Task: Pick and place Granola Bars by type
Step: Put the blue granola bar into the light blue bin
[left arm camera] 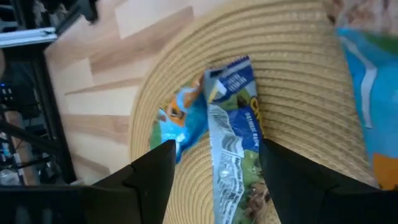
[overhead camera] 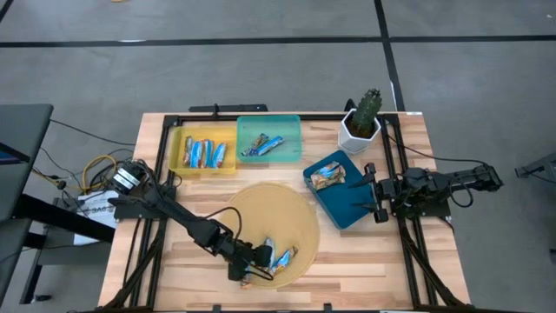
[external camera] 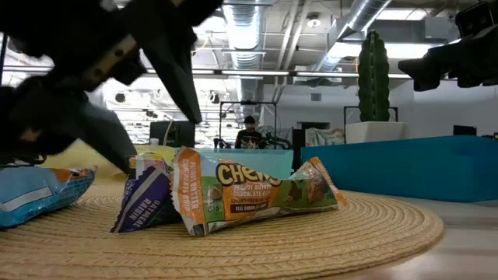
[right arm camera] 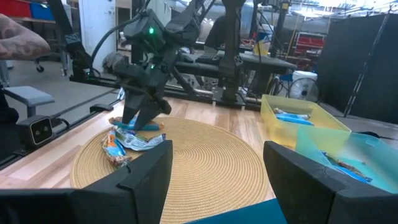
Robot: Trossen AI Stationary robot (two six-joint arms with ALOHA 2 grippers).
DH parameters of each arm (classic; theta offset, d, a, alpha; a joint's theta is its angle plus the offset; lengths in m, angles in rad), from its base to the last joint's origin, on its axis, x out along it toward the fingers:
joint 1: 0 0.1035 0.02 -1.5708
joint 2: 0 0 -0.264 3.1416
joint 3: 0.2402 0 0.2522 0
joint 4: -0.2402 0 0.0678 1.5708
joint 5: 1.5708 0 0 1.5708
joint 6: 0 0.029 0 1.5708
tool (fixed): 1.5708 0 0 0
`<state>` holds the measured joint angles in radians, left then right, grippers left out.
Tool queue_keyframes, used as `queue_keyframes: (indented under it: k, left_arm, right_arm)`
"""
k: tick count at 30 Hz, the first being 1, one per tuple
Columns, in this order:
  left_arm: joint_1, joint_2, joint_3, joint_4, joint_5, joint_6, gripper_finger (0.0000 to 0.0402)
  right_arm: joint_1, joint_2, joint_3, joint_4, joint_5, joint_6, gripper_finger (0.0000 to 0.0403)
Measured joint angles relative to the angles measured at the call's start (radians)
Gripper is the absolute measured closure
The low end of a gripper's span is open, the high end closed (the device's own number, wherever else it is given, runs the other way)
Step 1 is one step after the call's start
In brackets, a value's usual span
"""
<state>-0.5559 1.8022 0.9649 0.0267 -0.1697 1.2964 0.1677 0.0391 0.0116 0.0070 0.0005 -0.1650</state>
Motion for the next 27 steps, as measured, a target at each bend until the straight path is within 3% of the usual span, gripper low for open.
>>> queue_keyframes:
  k: [5, 11, 27]
  left_arm:
    - [0.007, 0.053, 0.002, 0.070, -0.029, 0.004, 0.0177]
    - [0.016, 0.064, 0.000, 0.030, -0.029, -0.016, 0.0178]
    - [0.027, 0.082, 0.001, 0.071, 0.051, -0.021, 0.0196]
  right_arm:
    - [0.000, 0.000, 0.000, 0.000, 0.000, 0.000, 0.0159]
    - [0.000, 0.000, 0.000, 0.000, 0.000, 0.000, 0.0159]
    - [0.000, 0.000, 0.000, 0.000, 0.000, 0.000, 0.0159]
